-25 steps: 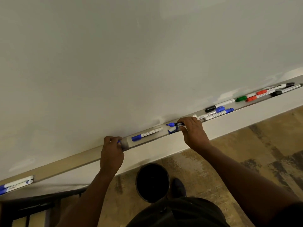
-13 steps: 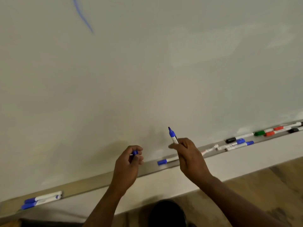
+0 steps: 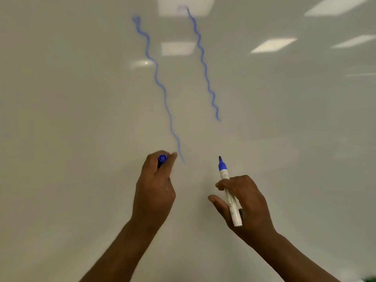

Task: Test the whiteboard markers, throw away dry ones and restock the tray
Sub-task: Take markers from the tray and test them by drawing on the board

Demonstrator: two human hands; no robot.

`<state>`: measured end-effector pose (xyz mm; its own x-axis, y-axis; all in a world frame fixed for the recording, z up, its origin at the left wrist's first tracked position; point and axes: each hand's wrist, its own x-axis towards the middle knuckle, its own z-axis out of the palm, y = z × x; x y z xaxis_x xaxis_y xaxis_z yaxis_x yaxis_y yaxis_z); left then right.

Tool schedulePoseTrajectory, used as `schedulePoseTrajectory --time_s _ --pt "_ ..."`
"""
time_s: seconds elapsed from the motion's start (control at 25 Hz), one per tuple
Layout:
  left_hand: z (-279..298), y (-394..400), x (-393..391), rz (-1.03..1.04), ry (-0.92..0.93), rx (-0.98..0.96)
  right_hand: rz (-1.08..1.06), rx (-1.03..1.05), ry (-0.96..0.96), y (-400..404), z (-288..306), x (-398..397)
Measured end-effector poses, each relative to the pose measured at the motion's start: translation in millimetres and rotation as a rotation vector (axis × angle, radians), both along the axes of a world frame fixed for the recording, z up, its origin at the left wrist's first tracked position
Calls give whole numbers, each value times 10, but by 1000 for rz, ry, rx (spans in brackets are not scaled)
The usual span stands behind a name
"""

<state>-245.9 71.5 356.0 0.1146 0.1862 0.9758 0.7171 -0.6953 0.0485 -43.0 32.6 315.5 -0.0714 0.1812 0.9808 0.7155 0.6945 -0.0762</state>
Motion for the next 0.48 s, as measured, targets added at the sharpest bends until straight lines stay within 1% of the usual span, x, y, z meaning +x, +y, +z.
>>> schedulePoseTrajectory --time_s 0.08,0.16,0.2,0.28,0.36,0.48 --pt "452 89 -80 46 4 85 24 103 -26 13 441 -72" --pt "872 132 -152 87 14 143 58 169 0 18 894 -146" --pt "1055 147 -187 104 19 161 80 161 48 14 1113 -192" --pt "1405 167 -262 150 36 177 170 60 201 26 1554 -274" --pt "1733 177 -349 236 66 168 243 4 314 71 1984 -338" --pt "2136 201 -442 384 112 147 208 73 327 171 2509 -440"
